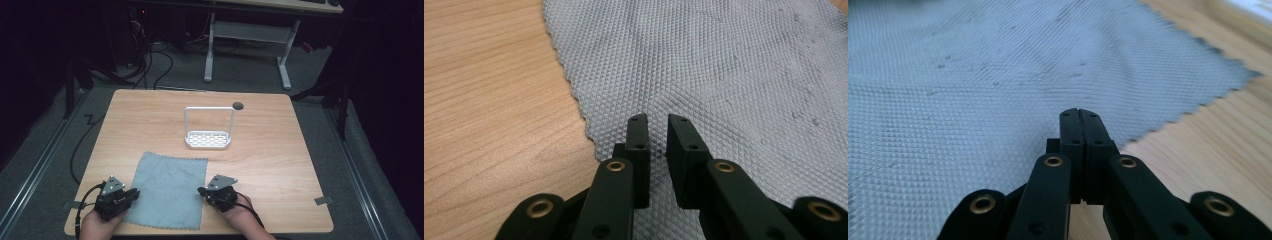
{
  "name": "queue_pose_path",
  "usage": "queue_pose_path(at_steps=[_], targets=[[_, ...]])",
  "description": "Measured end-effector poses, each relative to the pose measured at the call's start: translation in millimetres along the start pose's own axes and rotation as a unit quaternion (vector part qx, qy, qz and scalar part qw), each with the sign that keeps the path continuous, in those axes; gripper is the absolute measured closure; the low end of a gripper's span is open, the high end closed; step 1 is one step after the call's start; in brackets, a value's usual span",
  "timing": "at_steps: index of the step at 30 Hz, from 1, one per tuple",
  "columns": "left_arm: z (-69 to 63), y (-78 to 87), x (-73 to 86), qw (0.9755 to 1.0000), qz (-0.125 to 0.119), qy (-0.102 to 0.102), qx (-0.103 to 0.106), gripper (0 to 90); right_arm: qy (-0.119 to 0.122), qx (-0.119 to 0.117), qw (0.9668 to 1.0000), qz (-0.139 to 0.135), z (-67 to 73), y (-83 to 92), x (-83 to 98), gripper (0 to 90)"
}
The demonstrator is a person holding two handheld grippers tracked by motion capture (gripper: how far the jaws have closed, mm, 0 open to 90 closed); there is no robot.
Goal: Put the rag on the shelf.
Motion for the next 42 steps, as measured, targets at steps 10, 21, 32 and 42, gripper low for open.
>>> queue_pose_path(at_steps=[10, 21, 32, 42], targets=[[-7.9, 1.3, 4.1, 0.9998, 0.003, -0.011, 0.015, 80.8, 0.015, 0.008, 0.9997, 0.017, -1.9, -4.8, -0.9, 90.0], [-38.6, -17.5, -7.6, 0.9947, 0.024, -0.029, 0.095, 79.4, -0.011, 0.040, 0.9989, 0.023, -26.2, 22.6, 25.9, 90.0], [-50.5, -59.3, -39.9, 0.9966, 0.008, -0.057, 0.059, 70.9, -0.064, 0.064, 0.9959, -0.003, -47.2, 37.5, 32.1, 82.2], [-77.8, -63.2, -35.1, 0.9882, 0.024, -0.084, 0.126, 70.9, -0.058, 0.089, 0.9940, 0.026, -52.9, 49.2, 53.6, 84.2]])
Point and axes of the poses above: each handheld gripper's, and its own axes: y roughly backward along the jaws, x roughly out of its underside, z roughly to its left, the point moved 2 cm from there along -y, roughly forward along the jaws, and after that the axes turned 9 degrees about x, right-handed, at the moved point
